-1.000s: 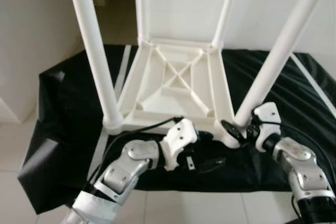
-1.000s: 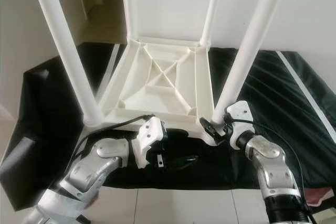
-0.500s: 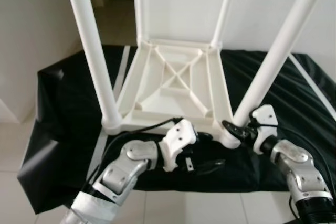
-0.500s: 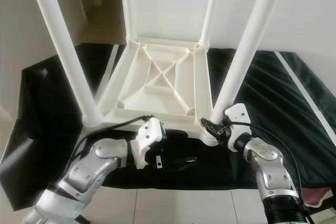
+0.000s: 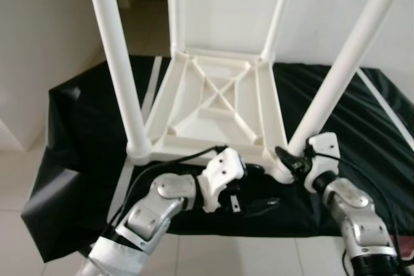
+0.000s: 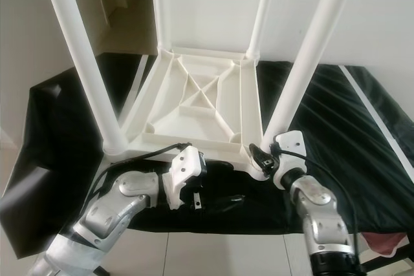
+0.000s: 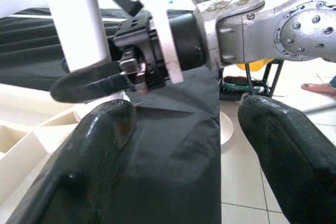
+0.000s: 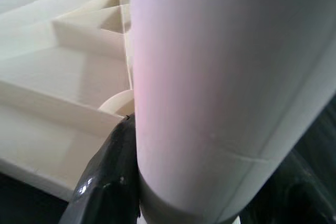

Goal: Building children table

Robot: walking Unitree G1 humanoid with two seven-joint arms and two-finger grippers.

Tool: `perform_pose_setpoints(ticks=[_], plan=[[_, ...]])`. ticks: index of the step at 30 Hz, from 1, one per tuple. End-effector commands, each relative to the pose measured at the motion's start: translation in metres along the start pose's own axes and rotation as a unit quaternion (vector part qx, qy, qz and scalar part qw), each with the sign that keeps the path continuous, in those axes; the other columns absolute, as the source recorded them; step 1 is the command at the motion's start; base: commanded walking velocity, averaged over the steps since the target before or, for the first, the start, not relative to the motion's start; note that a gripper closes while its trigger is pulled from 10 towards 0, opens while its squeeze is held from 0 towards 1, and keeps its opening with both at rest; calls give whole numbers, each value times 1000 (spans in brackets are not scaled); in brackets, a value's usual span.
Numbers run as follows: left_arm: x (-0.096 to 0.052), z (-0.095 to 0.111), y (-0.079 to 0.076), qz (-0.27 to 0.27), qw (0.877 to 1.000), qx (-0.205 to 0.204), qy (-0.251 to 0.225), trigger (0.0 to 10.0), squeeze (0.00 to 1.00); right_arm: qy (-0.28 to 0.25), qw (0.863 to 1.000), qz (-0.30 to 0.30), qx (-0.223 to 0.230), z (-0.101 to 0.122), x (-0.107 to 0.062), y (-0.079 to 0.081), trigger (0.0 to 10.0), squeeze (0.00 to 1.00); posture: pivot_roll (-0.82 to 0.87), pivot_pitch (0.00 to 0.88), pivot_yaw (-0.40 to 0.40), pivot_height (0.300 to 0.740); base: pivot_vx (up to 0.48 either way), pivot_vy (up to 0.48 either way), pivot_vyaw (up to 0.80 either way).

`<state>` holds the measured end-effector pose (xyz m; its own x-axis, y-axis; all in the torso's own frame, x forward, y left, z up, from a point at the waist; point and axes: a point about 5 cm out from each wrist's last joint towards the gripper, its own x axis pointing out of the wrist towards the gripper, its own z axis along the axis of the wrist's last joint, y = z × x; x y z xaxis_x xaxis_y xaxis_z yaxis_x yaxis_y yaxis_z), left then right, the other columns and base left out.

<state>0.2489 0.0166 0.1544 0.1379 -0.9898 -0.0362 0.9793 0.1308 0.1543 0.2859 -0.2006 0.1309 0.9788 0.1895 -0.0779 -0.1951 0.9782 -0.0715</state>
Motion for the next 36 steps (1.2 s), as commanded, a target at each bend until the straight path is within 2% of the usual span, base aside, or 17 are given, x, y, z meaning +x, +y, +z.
perform_pose_setpoints(ticks=[1,3,4,5,8,9,10,14,15,16,19,23,28,29,36], plan=[[2,-2,-3,-25,1000,1,3,10000,0,43,997,-52,23,-14,-2,0,10000,0,-4,0,-48,740,0,0,0],[2,-2,-3,-25,1000,1,3,10000,0,43,997,-52,23,-14,-2,0,10000,0,-4,0,-48,740,0,0,0],[2,-2,-3,-26,1000,2,4,10000,0,45,995,-77,34,-13,-1,3,10000,0,-4,0,-49,740,0,0,0],[2,-2,-3,-26,1000,2,4,10000,0,45,995,-77,34,-13,-1,3,10000,0,-4,0,-49,740,0,0,0],[3,-2,-2,-25,1000,7,4,10000,0,50,978,-180,93,-17,6,21,10000,0,8,0,-55,740,0,0,0],[3,-2,-2,-25,1000,7,4,10000,0,50,978,-180,93,-17,6,21,10000,0,8,0,-55,740,0,0,0],[4,-1,-2,-23,1000,8,3,10000,0,50,973,-200,106,-18,8,27,10000,0,8,0,-55,740,0,0,0],[4,0,-1,-21,1000,9,2,10000,0,50,970,-210,111,-18,10,33,10000,0,13,0,-53,740,0,0,0],[3,1,2,-12,1000,10,0,10000,0,51,969,-209,120,-18,11,43,10000,0,18,0,-51,740,0,0,0],[3,1,2,-12,1000,10,0,10000,0,51,969,-209,120,-18,11,43,10000,0,18,0,-51,740,0,0,0],[1,3,9,3,1000,14,-1,10000,0,53,972,-195,117,-16,13,56,10000,0,18,0,-48,740,0,0,0],[2,3,9,0,1000,16,-1,10000,0,55,971,-212,98,-15,12,52,10000,0,20,0,-49,740,0,0,0],[4,4,6,-7,1000,16,-4,10000,0,57,970,-216,98,-16,13,51,10000,0,20,0,-48,740,0,0,0],[6,4,4,-9,1000,16,-6,10000,0,55,971,-209,106,-15,14,53,10000,1000,20,0,-49,740,0,0,0],[7,4,4,-10,1000,14,-7,10000,0,45,976,-188,102,-11,15,57,10000,1000,22,0,-52,740,0,0,0]])
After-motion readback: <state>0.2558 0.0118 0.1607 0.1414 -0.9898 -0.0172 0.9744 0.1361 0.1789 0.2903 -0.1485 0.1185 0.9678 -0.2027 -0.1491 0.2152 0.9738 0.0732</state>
